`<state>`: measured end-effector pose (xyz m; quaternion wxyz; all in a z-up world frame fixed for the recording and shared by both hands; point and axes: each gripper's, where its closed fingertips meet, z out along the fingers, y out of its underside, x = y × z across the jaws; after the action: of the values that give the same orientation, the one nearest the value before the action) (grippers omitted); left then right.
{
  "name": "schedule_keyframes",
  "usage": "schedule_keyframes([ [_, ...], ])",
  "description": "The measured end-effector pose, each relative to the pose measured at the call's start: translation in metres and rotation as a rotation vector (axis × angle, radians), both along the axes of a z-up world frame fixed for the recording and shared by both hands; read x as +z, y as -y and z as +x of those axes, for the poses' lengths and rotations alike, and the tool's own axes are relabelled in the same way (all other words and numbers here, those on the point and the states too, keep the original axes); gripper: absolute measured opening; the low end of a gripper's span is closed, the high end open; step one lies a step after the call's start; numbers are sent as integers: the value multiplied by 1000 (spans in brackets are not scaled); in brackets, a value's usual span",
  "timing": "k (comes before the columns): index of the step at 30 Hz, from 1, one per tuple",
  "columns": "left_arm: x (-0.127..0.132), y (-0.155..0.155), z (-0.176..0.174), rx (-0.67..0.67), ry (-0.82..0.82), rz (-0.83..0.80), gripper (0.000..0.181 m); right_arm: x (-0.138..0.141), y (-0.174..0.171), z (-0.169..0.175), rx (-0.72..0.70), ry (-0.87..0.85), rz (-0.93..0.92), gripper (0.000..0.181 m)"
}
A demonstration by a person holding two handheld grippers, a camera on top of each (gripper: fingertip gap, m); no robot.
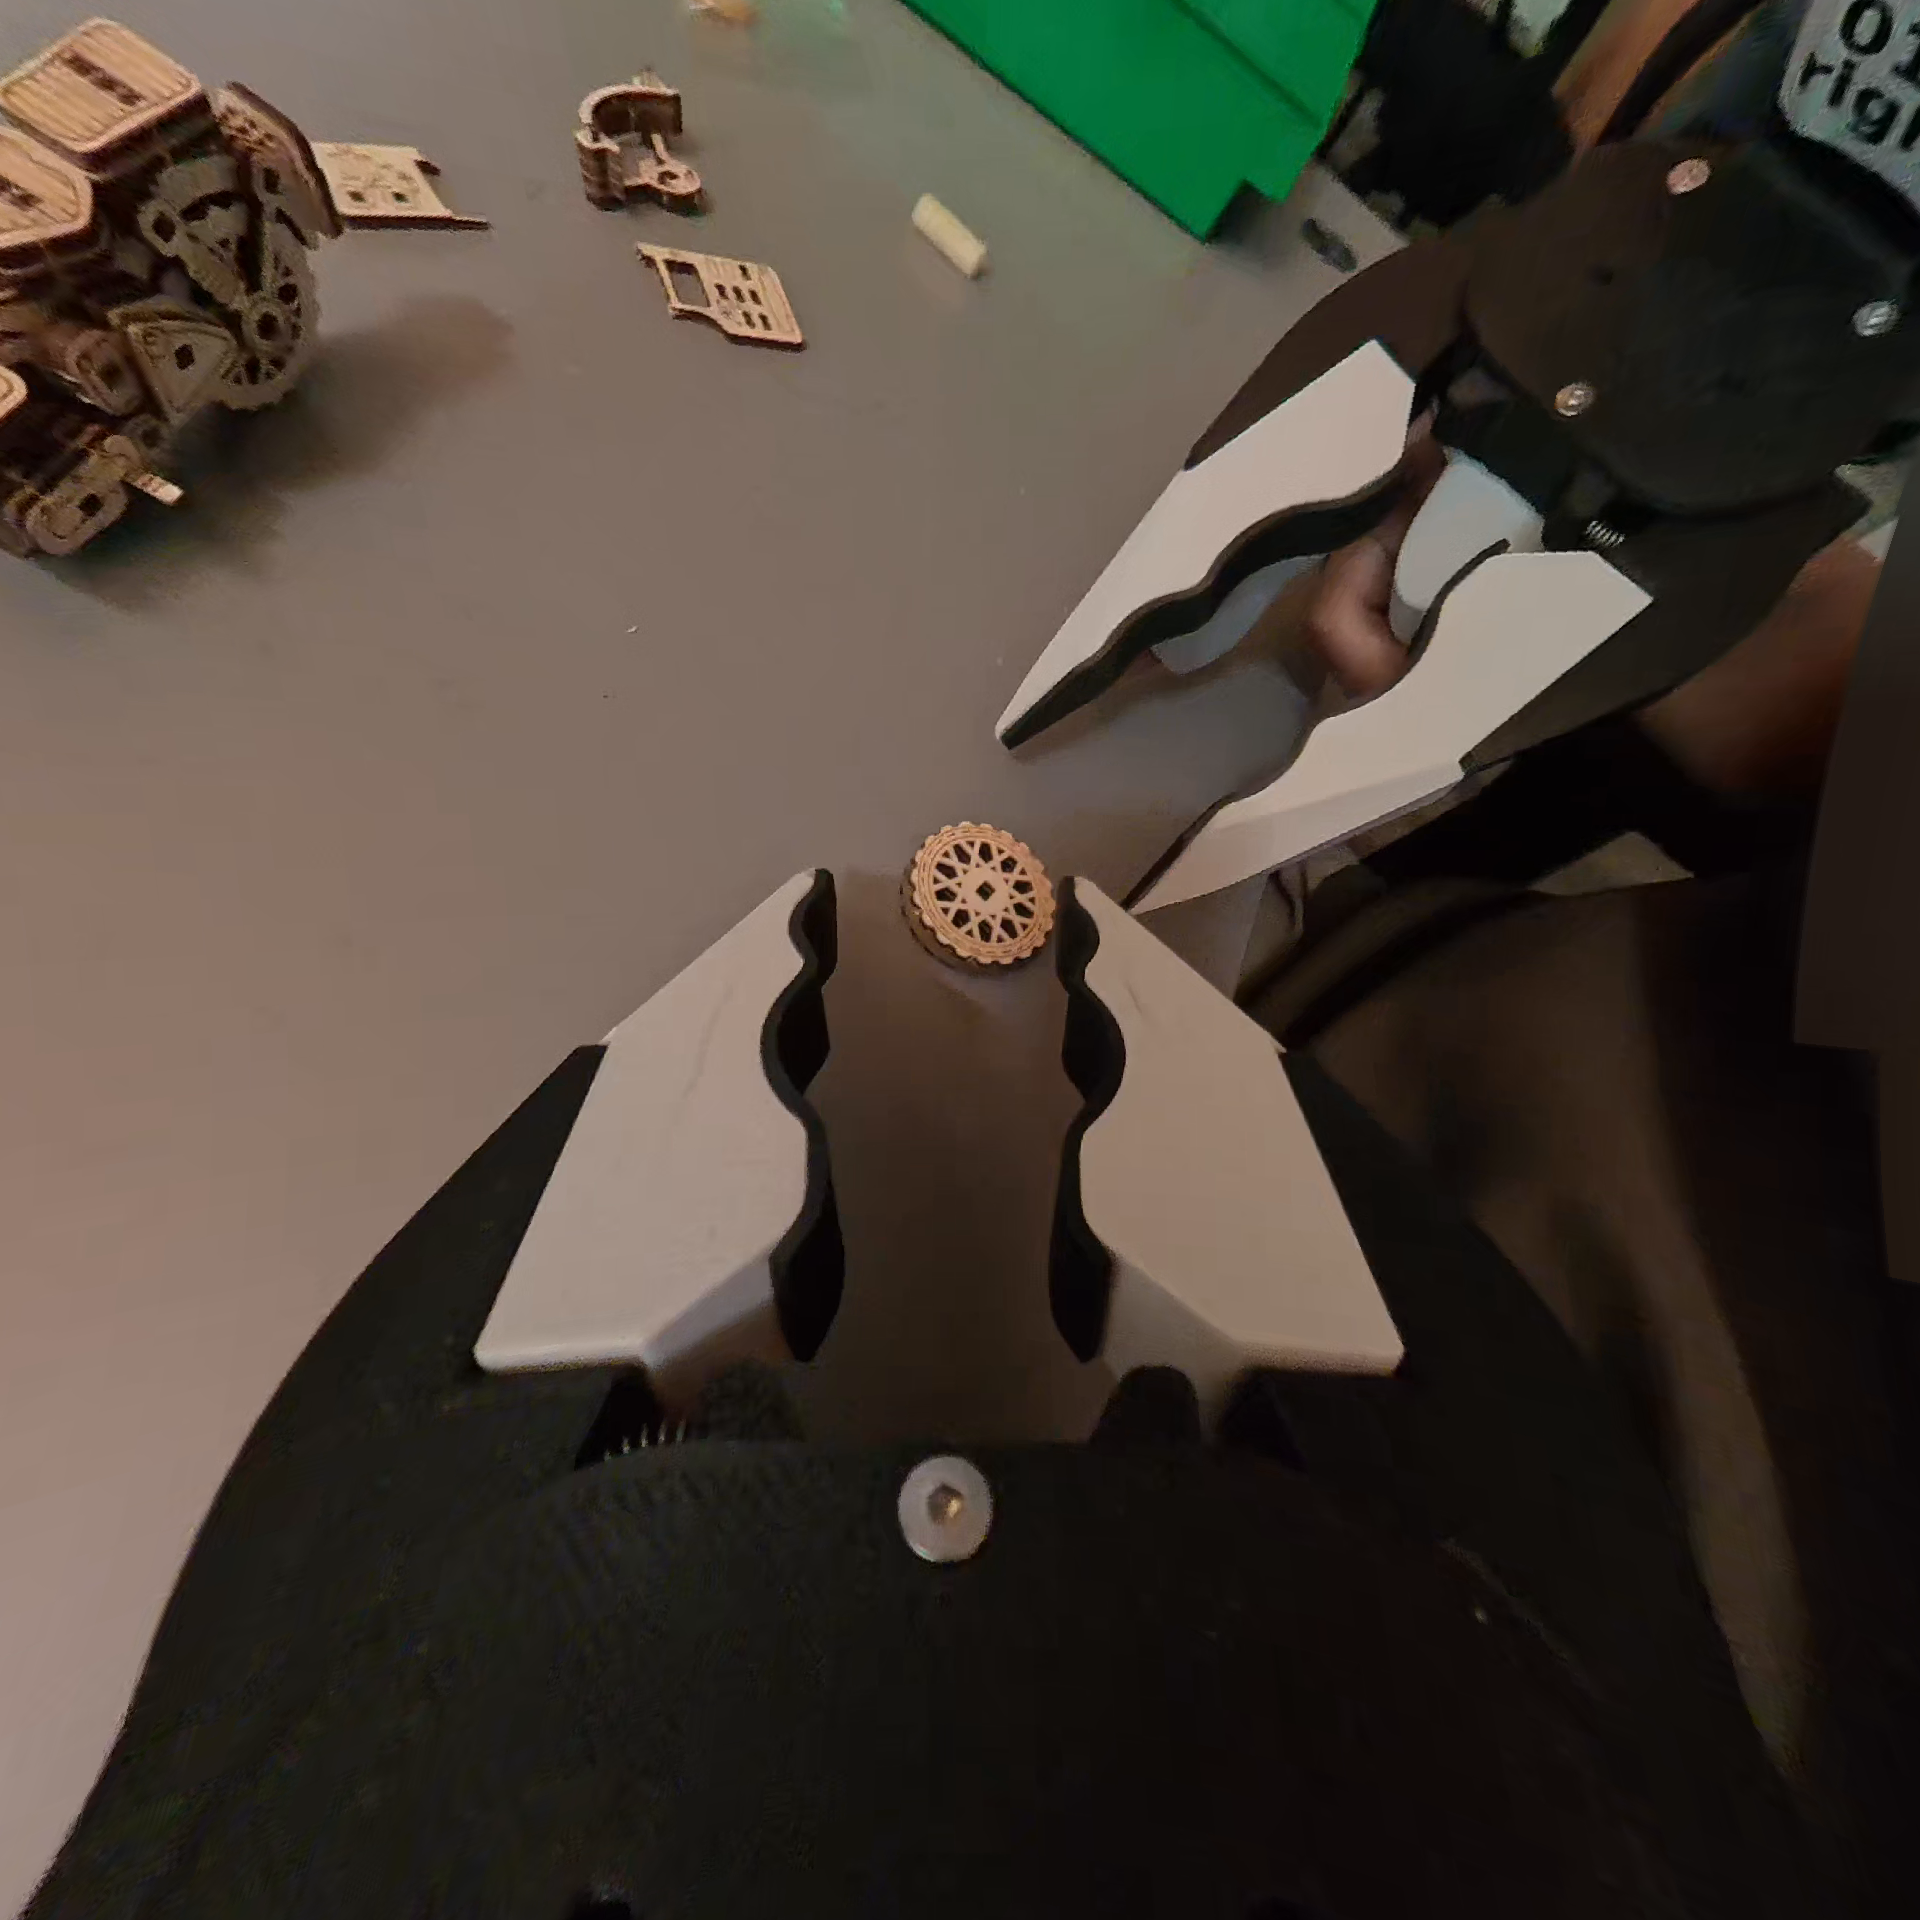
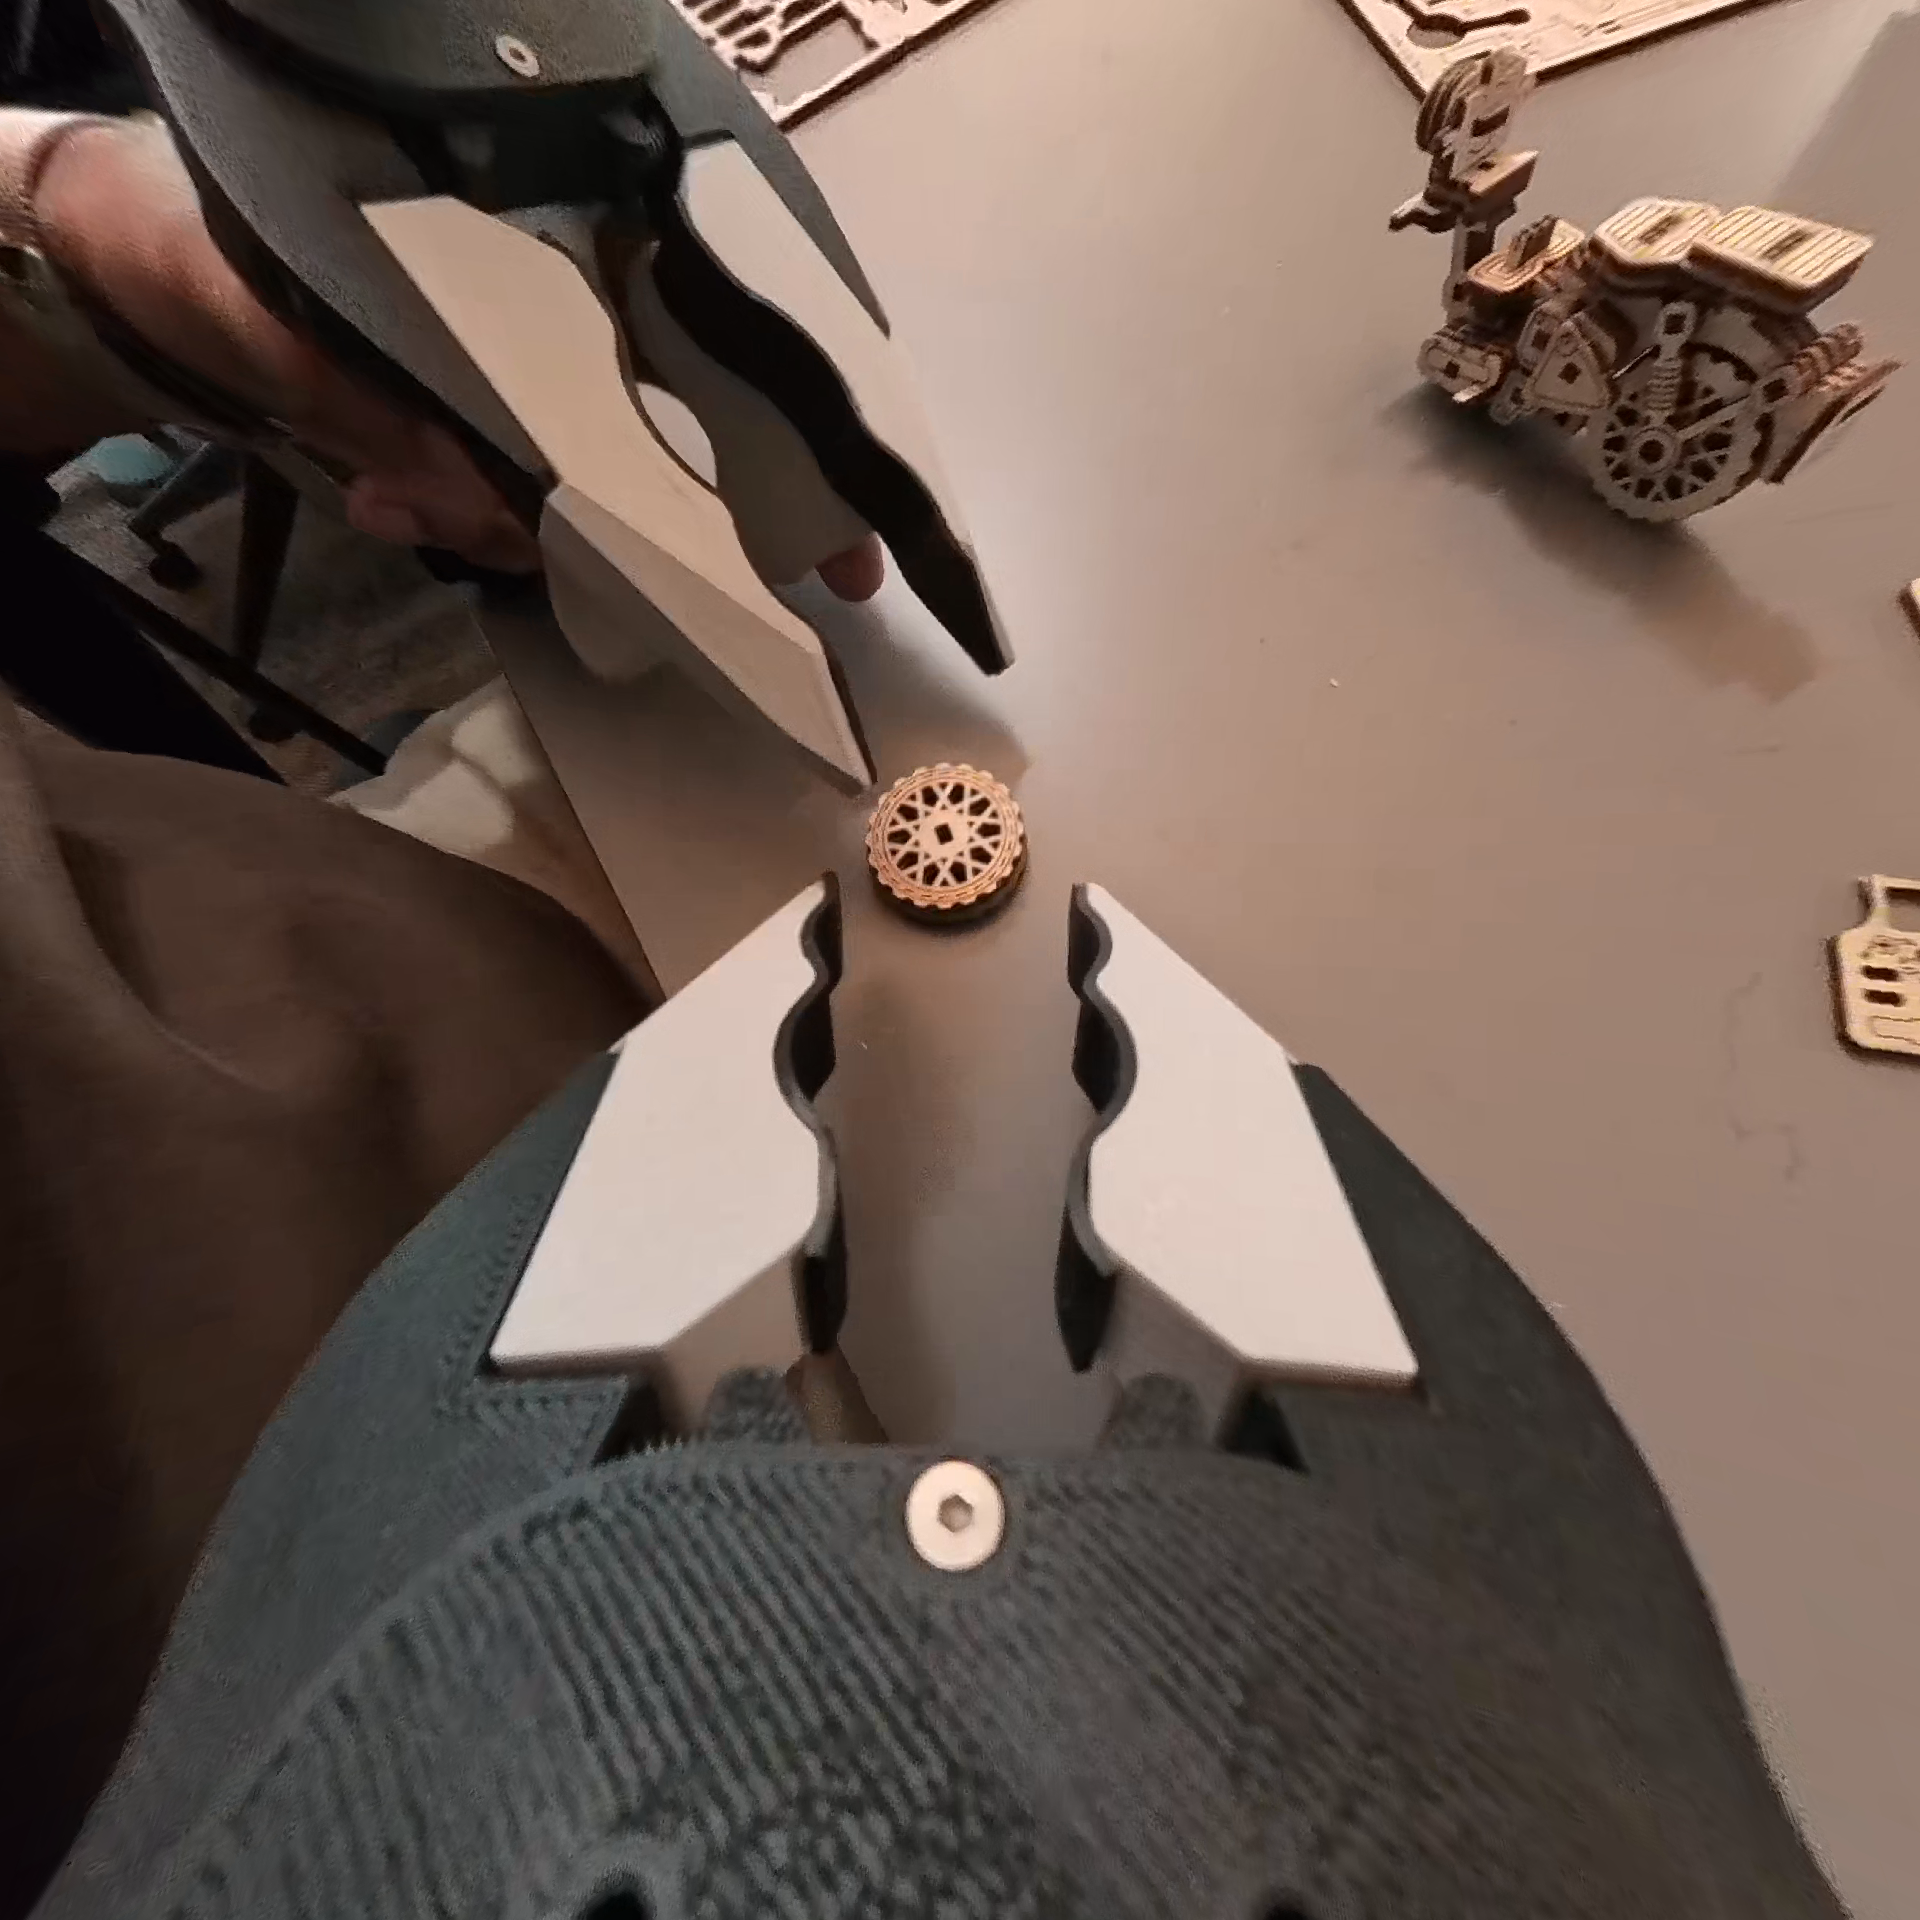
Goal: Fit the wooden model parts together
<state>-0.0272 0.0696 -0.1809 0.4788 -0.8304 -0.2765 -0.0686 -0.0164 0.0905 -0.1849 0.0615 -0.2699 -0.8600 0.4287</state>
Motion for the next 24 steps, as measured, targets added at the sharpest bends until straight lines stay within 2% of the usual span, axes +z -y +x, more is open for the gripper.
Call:
schedule_keyframes([
  [5,-8,0,4,-20,-84,-95,41,1,5,1,6,38,-70,42],
  [10,-13,-4,13,-38,-29,-101,40,-2,3,-2,1,66,-102,40],
  [24,-18,1,14,-82,-108,-185,34,-5,-3,-6,-18,106,-121,36],
])
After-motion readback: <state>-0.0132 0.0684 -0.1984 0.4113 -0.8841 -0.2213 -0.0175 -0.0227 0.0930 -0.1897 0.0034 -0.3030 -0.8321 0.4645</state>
